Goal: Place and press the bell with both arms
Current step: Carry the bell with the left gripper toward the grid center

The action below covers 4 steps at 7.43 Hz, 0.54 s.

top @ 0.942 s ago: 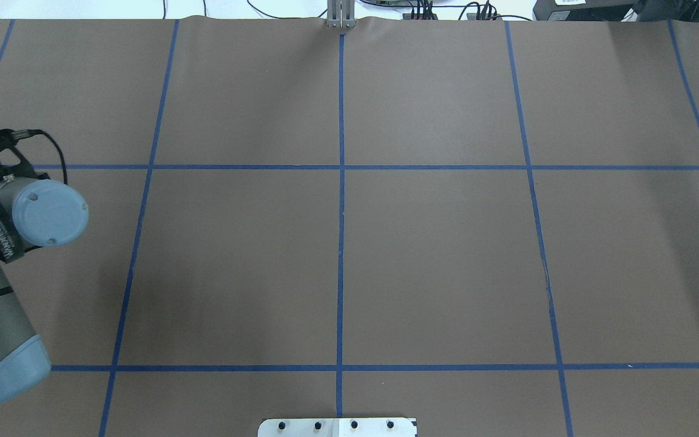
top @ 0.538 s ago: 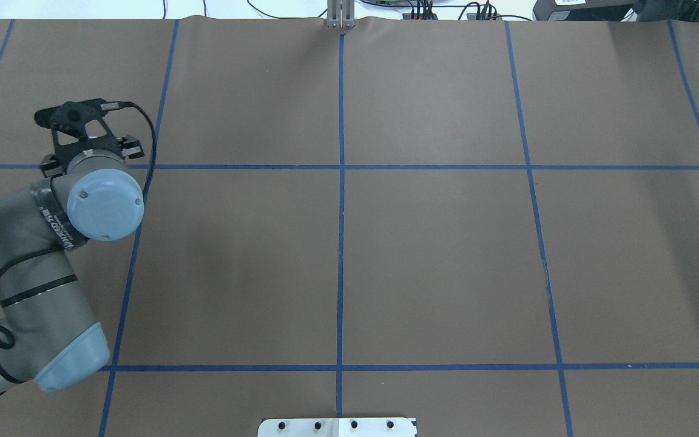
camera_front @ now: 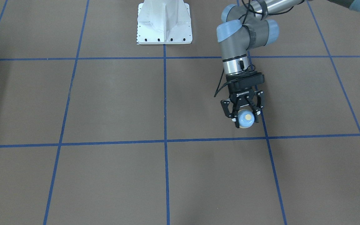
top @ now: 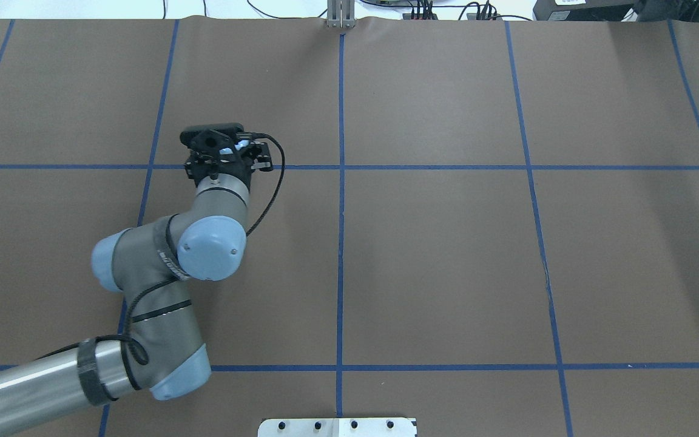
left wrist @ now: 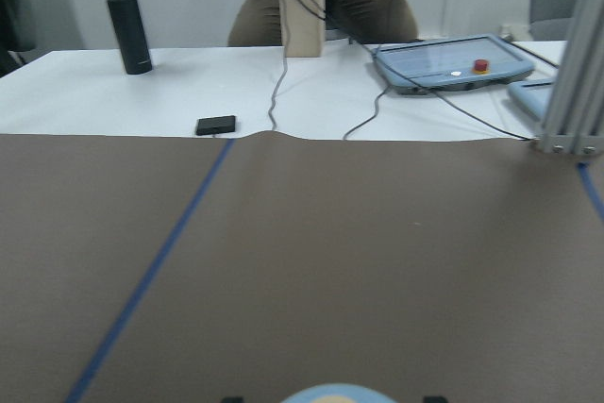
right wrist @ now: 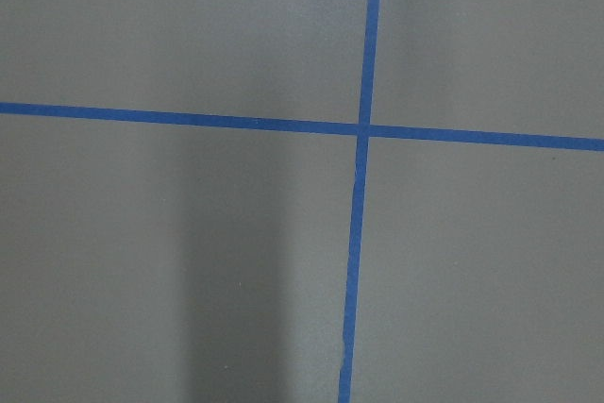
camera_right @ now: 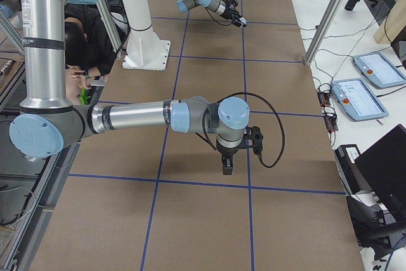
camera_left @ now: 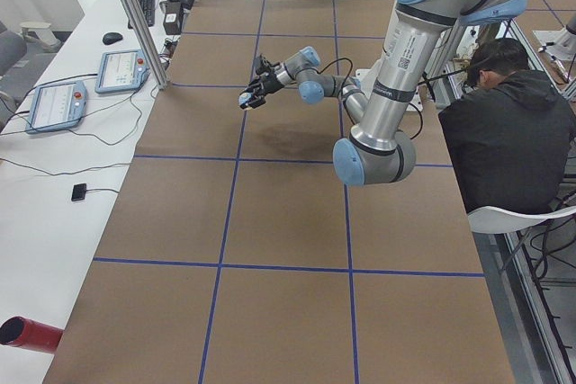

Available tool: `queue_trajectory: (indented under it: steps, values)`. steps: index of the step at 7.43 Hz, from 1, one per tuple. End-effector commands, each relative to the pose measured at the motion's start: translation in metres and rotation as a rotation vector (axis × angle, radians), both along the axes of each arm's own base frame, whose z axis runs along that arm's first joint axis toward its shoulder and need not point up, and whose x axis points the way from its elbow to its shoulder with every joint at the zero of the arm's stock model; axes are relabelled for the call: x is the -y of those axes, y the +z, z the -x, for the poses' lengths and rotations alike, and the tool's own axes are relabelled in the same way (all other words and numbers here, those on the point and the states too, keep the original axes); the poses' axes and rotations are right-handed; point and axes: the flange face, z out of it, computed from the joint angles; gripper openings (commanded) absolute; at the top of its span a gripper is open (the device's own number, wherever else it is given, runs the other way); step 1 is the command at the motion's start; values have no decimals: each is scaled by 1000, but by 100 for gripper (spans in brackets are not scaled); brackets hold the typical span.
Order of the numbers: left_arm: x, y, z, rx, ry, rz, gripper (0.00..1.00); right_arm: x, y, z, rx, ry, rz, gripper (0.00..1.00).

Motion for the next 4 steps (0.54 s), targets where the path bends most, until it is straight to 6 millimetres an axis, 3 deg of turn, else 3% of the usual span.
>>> queue_trajectory:
  steps: [1,2,4]
  values:
    - [2,-56,-88,-83,63,-89,0,-1,0,5,1,-8,-3,100]
    - [5,-67,-116,-84,95,-128,0,3,-7,5,5,-3,-11,100]
    - [3,-65,-136,-68,258,-208,0,10,-14,6,1,-4,-24,100]
